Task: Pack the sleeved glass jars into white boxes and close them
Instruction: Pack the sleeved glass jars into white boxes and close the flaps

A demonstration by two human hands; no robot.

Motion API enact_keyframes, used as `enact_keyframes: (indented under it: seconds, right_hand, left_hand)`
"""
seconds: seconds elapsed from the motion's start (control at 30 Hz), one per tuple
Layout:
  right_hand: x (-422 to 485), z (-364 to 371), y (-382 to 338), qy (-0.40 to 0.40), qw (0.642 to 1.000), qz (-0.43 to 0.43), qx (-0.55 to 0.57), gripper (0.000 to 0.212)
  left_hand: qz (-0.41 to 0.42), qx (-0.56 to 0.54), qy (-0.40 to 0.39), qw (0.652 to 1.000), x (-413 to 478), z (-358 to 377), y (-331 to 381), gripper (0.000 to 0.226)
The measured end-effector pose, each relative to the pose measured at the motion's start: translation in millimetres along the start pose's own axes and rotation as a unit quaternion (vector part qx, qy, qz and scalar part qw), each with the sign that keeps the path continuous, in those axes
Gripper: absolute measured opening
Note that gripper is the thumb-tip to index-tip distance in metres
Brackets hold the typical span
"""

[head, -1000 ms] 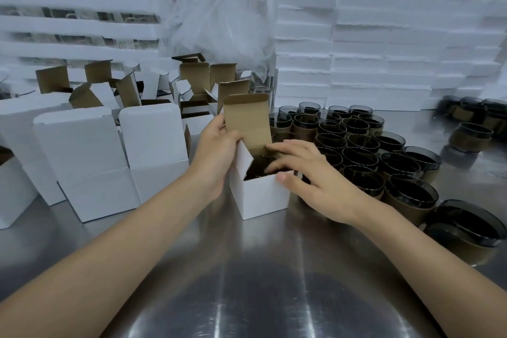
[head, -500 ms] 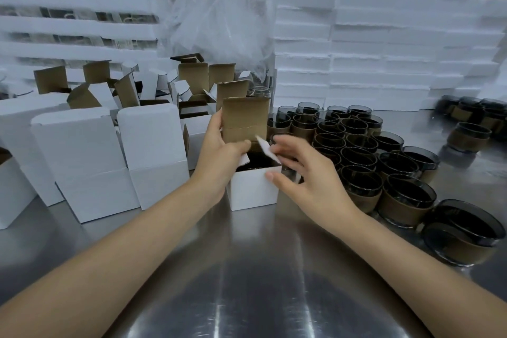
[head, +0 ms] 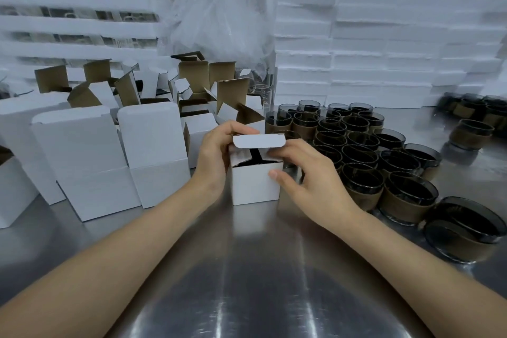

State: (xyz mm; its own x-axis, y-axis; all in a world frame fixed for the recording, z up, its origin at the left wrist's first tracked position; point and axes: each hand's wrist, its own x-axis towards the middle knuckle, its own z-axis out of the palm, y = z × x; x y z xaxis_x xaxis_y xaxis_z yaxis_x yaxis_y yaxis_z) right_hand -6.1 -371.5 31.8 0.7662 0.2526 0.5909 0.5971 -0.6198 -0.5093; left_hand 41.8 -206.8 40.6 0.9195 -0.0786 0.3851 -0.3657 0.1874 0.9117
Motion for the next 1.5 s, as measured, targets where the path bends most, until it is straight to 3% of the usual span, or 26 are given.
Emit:
enact_keyframes:
  seconds: [0.1, 0.23, 0.43, 0.57, 0.7, 0.87, 0.97, 1.1, 1.2, 1.33, 1.5]
  right_hand:
    - [-1.1, 2.7, -0.2, 0.018, 0.999, 0.032, 0.034, 0.03]
    - [-1.6, 2.4, -3.9, 0.05, 0.988, 0.063, 0.135, 0.038]
    - [-3.3, 6.9, -1.8, 0.064, 0.996, 0.009, 0.061, 0.029]
    - [-3.8, 6.7, 0.6, 0.089, 0.993, -0.004, 0.083, 0.025]
    - [-2.7, 7.3, 3.3, 0.078, 0.989, -0.008, 0.125, 0.026]
    - [-0.1, 8.1, 5.2, 0.077, 0.979, 0.004, 0.188, 0.031]
    - [0.7, 7.4, 5.0, 0.088, 0.972, 0.011, 0.217, 0.034]
    - [0.3, 7.7, 3.1, 0.093, 0.983, 0.007, 0.155, 0.03]
    - [-0.4, 8.9, 2.4, 0.105, 0.991, -0.018, 0.077, 0.022]
    - [-2.7, 10.0, 4.9, 0.078, 0.993, -0.055, -0.066, 0.014]
    - [2.0, 10.6, 3.2, 0.05, 0.986, -0.08, -0.137, 0.024]
  left_hand:
    - [0.005, 0.032, -0.002, 0.999, 0.9, 0.8, -3.6, 0.041]
    - [0.033, 0.111, -0.04, 0.992, 3.3, -1.1, -6.0, 0.02]
    - [0.061, 0.131, -0.056, 0.988, 3.6, -5.2, -12.2, 0.028]
    - [0.136, 0.213, -0.128, 0.959, 0.7, -11.0, -15.4, 0.025]
    - [0.183, 0.238, -0.106, 0.948, 1.0, -11.6, -16.8, 0.017]
    - [0.179, 0.255, -0.101, 0.945, 2.4, -12.0, -14.1, 0.023]
    - [0.187, 0.271, -0.11, 0.938, 2.6, -11.2, -15.5, 0.012]
    - [0.171, 0.236, -0.134, 0.947, 2.2, -10.1, -16.3, 0.026]
    - [0.138, 0.183, -0.141, 0.963, 3.4, -10.1, -18.2, 0.017]
    - [0.098, 0.171, -0.151, 0.969, 1.0, -9.9, -22.4, 0.025]
    - [0.081, 0.119, -0.054, 0.988, -5.9, -0.7, -18.9, 0.05]
